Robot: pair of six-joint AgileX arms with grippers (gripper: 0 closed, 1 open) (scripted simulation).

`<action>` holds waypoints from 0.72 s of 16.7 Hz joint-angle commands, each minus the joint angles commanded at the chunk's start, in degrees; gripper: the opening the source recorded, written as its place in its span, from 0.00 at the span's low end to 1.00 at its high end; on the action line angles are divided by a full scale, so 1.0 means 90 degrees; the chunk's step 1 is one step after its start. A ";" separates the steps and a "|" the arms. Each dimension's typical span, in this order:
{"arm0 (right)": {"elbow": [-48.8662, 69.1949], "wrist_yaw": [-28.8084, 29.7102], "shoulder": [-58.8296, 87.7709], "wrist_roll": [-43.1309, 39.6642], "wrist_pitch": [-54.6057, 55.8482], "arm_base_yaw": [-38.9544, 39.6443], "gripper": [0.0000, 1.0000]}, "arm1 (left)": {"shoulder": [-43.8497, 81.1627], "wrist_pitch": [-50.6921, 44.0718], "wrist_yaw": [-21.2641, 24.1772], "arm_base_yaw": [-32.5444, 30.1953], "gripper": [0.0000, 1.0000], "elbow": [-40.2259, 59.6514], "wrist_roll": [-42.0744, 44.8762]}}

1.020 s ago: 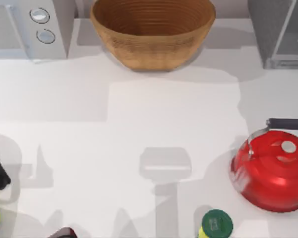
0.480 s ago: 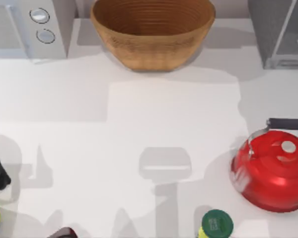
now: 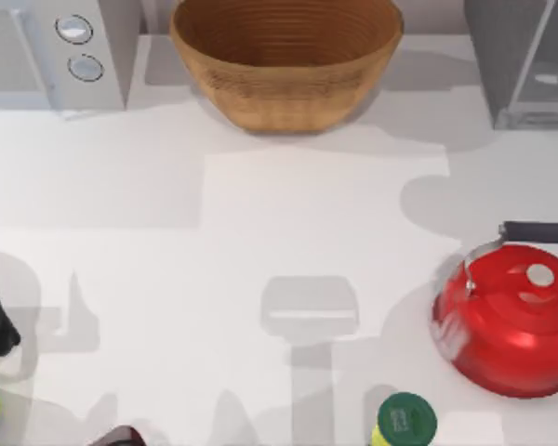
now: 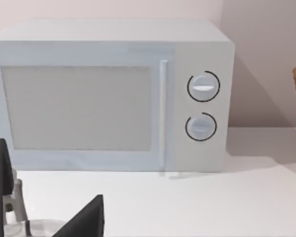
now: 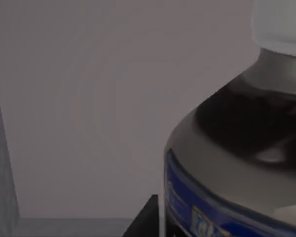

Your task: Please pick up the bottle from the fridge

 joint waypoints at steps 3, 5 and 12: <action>-0.0022 -0.0002 0.0026 0.0010 0.0014 0.0002 0.00 | 0.0000 0.0000 0.0000 0.0000 1.00 0.0000 0.0000; -0.0123 -0.0023 -0.0057 0.0015 0.0058 -0.0009 0.00 | 0.0000 0.0000 0.0000 0.0000 1.00 0.0000 0.0000; -0.2181 -0.0259 -0.1296 0.0028 0.0746 -0.0237 0.00 | 0.0000 0.0000 0.0000 0.0000 1.00 0.0000 0.0000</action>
